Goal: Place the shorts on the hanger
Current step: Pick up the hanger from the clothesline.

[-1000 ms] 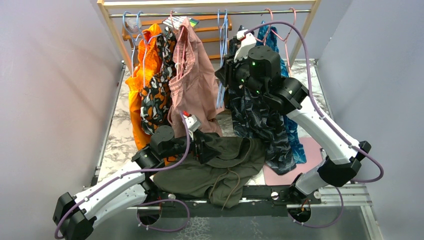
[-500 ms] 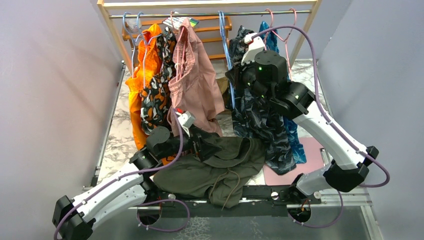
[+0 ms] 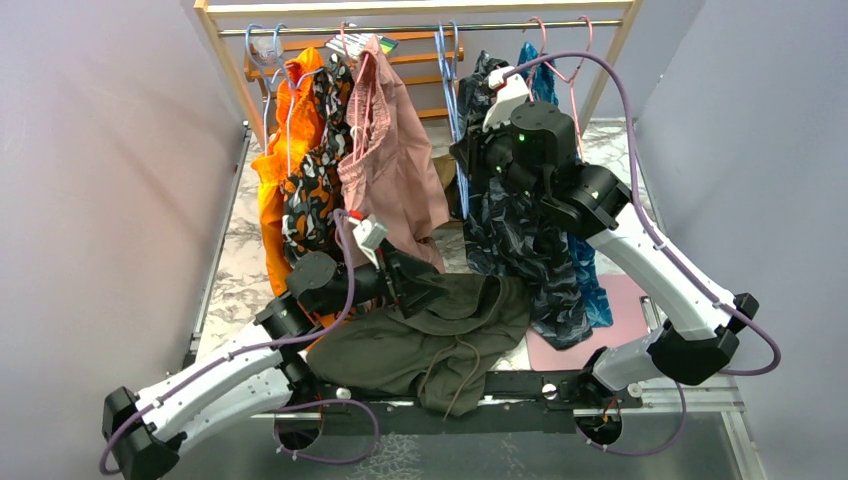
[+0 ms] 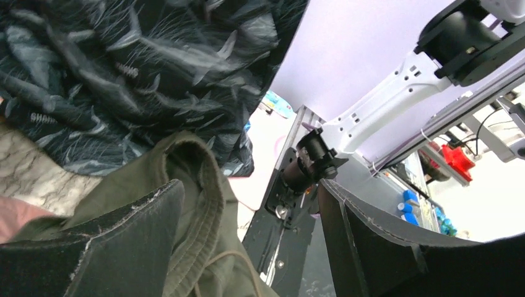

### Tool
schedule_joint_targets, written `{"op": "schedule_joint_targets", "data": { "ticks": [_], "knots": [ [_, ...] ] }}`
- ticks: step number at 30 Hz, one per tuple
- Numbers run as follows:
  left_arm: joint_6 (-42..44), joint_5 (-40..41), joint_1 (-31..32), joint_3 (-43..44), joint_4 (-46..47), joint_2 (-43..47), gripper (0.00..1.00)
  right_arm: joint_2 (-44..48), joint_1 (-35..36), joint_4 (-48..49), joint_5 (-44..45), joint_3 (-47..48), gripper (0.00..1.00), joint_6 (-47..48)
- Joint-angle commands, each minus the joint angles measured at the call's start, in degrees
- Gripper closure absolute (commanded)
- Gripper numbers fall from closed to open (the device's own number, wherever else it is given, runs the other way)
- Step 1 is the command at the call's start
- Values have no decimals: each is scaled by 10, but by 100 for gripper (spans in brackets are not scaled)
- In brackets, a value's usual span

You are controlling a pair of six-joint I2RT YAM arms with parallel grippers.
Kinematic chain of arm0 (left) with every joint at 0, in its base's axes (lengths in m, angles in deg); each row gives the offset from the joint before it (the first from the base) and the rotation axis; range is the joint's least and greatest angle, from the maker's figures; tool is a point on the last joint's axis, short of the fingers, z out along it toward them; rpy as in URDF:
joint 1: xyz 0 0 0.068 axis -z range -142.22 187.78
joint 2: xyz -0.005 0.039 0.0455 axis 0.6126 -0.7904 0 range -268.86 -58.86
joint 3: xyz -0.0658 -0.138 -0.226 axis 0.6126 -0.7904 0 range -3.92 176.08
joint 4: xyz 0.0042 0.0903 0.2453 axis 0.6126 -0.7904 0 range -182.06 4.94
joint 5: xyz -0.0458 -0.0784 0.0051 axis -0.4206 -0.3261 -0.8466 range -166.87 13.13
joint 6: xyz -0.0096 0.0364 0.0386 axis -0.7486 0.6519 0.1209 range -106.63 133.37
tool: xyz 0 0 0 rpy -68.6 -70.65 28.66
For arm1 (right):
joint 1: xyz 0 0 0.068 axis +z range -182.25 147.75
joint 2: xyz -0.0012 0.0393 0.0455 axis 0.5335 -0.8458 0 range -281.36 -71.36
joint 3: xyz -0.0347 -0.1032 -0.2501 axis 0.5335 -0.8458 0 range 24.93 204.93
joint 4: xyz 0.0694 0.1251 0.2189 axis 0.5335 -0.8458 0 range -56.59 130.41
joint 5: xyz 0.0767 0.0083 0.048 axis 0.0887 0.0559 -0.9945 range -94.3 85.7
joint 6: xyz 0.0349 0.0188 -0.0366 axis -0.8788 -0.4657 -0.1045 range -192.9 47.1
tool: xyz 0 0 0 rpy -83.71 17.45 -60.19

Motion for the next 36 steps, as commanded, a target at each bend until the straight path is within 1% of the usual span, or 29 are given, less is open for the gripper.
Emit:
{"op": "schedule_joint_targets", "data": {
  "ticks": [1,4,8,10,15,20,22,24,25,26,28,29,36],
  "knots": [
    [102,117,81,126,-130,-32,19,13,-1,-10,-8,-14,75,8],
    [136,191,140,193,-171,-72,19,17,-1,-8,-7,-22,72,9],
    [173,239,176,276,-209,-119,17,21,-1,-8,-12,-25,69,8],
    [191,263,177,315,-226,-128,16,24,-1,-8,-15,-24,66,10],
    [242,365,177,418,-273,-145,11,48,-2,-2,-37,-37,59,18],
    [284,461,177,517,-308,-204,11,75,-1,9,-53,-68,56,24],
    [296,482,172,551,-319,-239,11,85,-1,14,-53,-81,56,28],
    [297,479,153,584,-334,-273,11,96,-1,17,-48,-94,56,31],
    [288,464,134,598,-340,-287,11,101,-2,19,-46,-100,56,32],
    [267,439,110,608,-345,-299,12,107,-1,20,-43,-106,56,32],
    [228,376,41,616,-342,-315,14,117,-1,23,-41,-119,56,33],
    [214,354,23,617,-335,-322,14,122,-2,24,-41,-125,56,33],
    [165,263,-47,628,-271,-366,18,140,-1,30,-57,-148,56,31]
  ]
}}
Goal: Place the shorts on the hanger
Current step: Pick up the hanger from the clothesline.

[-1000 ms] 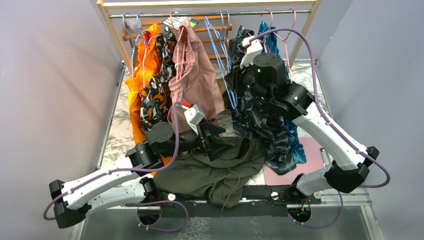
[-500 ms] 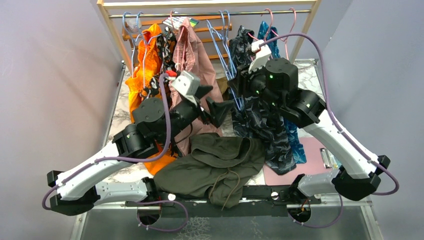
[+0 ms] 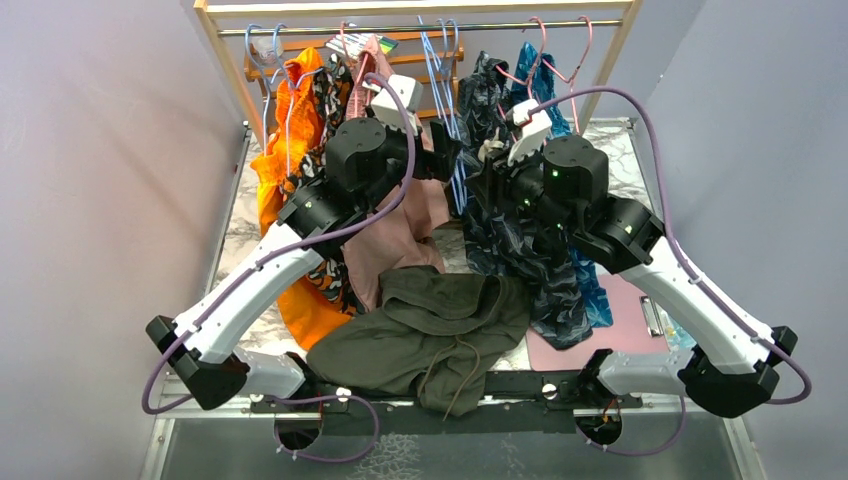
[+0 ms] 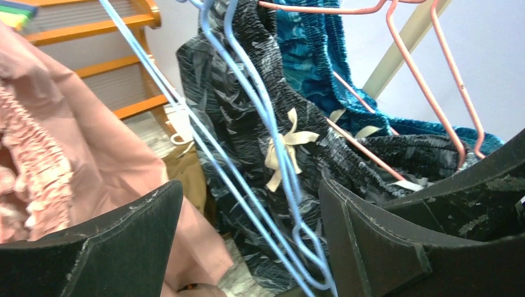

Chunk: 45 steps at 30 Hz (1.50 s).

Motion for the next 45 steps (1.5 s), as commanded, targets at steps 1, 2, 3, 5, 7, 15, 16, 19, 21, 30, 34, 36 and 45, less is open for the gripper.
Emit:
{"op": "schedule_joint_targets", "data": {
  "ticks": [1,2,3,5,7,15,16,19,21,30,34,36,45],
  "knots": [
    [-51,-99,-35,25,54,-12,19,19,-1,22,-19,-10,56,7],
    [-54,-111,-38,25,61,-17,20,20,-1,23,-19,-12,56,7],
    [-56,-117,-40,26,67,-22,22,21,-2,24,-19,-14,56,7],
    [-56,-122,-42,28,68,-30,23,23,-1,25,-19,-17,57,8],
    [-53,-123,-44,25,69,-34,25,26,-1,28,-18,-20,57,8],
    [-52,-142,-51,7,83,-38,46,28,-1,42,-22,-35,58,3],
    [-52,-145,-51,5,85,-37,49,28,-1,44,-22,-36,58,1],
    [-53,-156,-51,-4,94,-29,53,29,-1,46,-22,-38,58,1],
    [-53,-162,-51,-8,95,-25,54,30,-1,48,-21,-38,58,0],
    [-52,-170,-51,-27,98,-7,62,34,-1,47,-18,-36,58,1],
    [-53,-174,-51,-33,97,4,62,35,-1,46,-17,-36,58,1],
    [-55,-177,-51,-37,98,11,62,36,-1,46,-19,-35,58,0],
    [-69,-189,-51,-51,97,37,62,48,-1,83,-108,-59,52,-12]
  ]
}}
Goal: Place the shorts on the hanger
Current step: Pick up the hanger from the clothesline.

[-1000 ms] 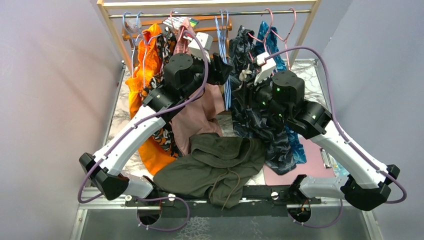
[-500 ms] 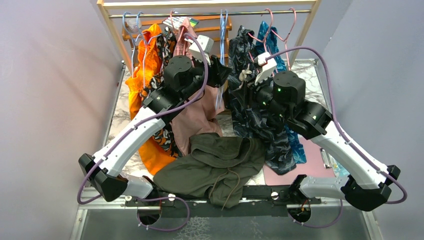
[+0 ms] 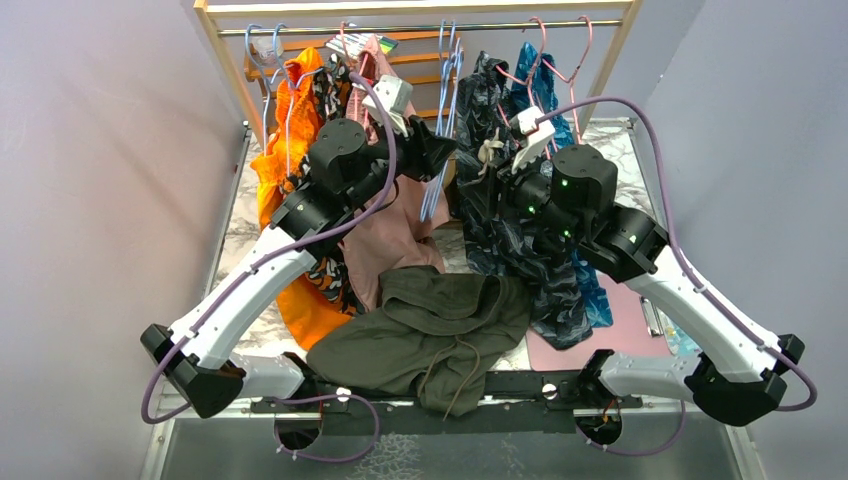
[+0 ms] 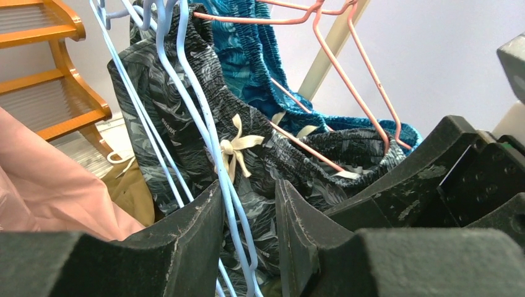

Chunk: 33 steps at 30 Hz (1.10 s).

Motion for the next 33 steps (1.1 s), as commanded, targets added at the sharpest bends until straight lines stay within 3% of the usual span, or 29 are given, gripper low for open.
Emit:
{"op": "schedule_joint_targets", "data": {
  "ticks": [1,7,18,23,33],
  "knots": [
    [-12,-20,-3,-6,16,24,62,18,-1,47,-66,-20,52,-9],
    [-13,-24,-3,-17,16,38,65,19,-2,51,-64,-25,52,-11],
    [-4,-21,-3,-26,15,35,85,25,-1,45,-55,-23,52,-10],
    [-4,-25,-3,-22,19,25,90,27,-1,43,-54,-24,52,-10],
    [-10,-37,-3,-19,26,11,63,18,-1,38,-40,-27,52,-9]
  ]
}}
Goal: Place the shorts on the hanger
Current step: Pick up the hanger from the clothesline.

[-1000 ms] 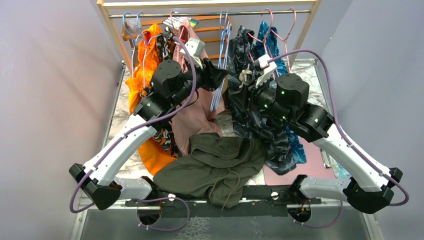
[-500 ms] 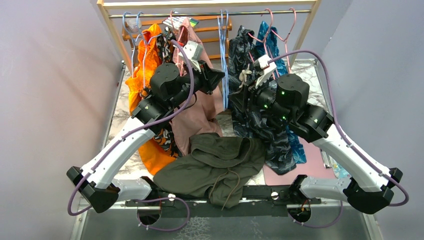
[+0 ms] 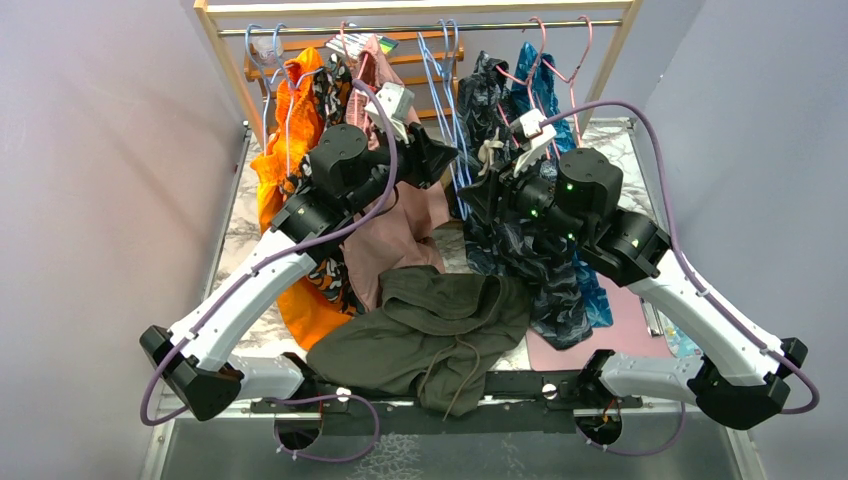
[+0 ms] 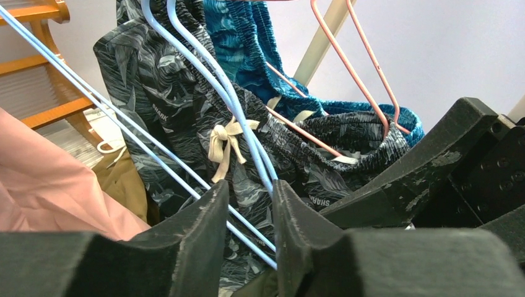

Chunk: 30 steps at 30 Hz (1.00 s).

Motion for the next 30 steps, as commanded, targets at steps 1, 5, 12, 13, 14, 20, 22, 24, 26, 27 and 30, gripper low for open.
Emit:
{"op": "schedule_joint_targets", "data": {
  "ticks": [1,5,12,13,14,20,22,24,26,27,30],
  "knots": [
    [-4,-20,-3,8,25,-5,61,-1,-1,11,3,-5,52,-1],
    [-6,-23,-3,7,29,-9,60,-5,-1,12,-3,-4,52,-1],
    [-11,-30,-3,8,35,-16,59,-15,-1,15,-25,-2,53,-1],
    [-11,-30,-3,8,35,-17,59,-15,-2,16,-26,-2,53,-2],
    [-11,-30,-3,8,36,-17,59,-15,-1,16,-27,-3,54,-1],
    [-9,-29,-3,6,33,-17,67,-16,-1,17,-30,-5,54,0],
    [-7,-27,-3,5,33,-16,72,-15,-1,17,-29,-5,54,0],
    [-5,-27,-3,4,33,-16,75,-14,-2,17,-30,-4,54,0],
    [-5,-27,-3,4,33,-17,79,-13,-1,16,-31,-4,54,-1],
    [-5,-29,-3,4,35,-18,79,-13,-1,16,-32,-4,54,-1],
    [-9,-34,-3,4,40,-19,79,-12,-2,17,-38,-4,54,-2]
  ]
}}
